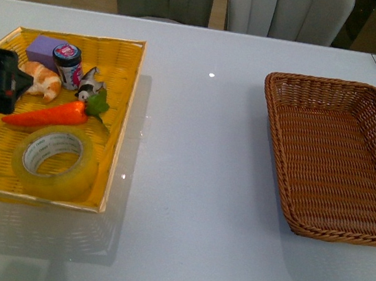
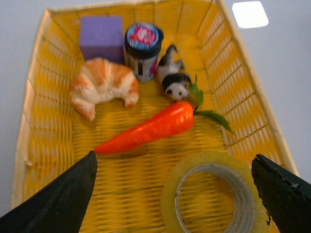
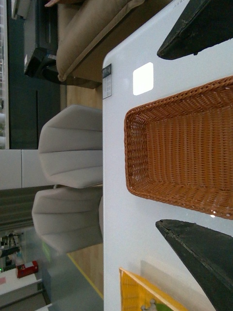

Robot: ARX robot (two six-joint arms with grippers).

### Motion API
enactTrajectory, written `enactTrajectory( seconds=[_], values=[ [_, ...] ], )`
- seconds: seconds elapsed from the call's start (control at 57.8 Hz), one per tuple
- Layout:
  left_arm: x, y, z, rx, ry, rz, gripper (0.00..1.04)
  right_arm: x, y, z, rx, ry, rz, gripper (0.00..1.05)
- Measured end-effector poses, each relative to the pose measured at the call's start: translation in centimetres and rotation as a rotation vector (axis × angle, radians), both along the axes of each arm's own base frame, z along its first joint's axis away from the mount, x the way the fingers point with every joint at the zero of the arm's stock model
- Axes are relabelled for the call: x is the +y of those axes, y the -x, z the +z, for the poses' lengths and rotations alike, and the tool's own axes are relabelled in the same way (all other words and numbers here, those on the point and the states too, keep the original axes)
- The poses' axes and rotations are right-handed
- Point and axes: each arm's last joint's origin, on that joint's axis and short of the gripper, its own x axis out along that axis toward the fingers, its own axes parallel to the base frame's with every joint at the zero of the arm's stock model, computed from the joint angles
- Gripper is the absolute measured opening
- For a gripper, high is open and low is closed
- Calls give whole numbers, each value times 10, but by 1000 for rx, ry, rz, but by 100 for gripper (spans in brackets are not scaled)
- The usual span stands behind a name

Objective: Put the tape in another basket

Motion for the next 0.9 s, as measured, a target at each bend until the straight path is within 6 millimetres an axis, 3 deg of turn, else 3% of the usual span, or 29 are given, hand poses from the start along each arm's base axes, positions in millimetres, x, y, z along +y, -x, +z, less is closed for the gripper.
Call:
enactTrajectory(
  seconds=[0.139,0.398,0.9],
  values=[
    [3,-15,-27,78,-14,9,96,0,0,0,0,0,0,96],
    [5,-32,-57,179,-40,-24,96,0,0,0,0,0,0,96],
    [3,-32,-83,273,-81,-138,96,0,0,0,0,0,0,96]
  ],
)
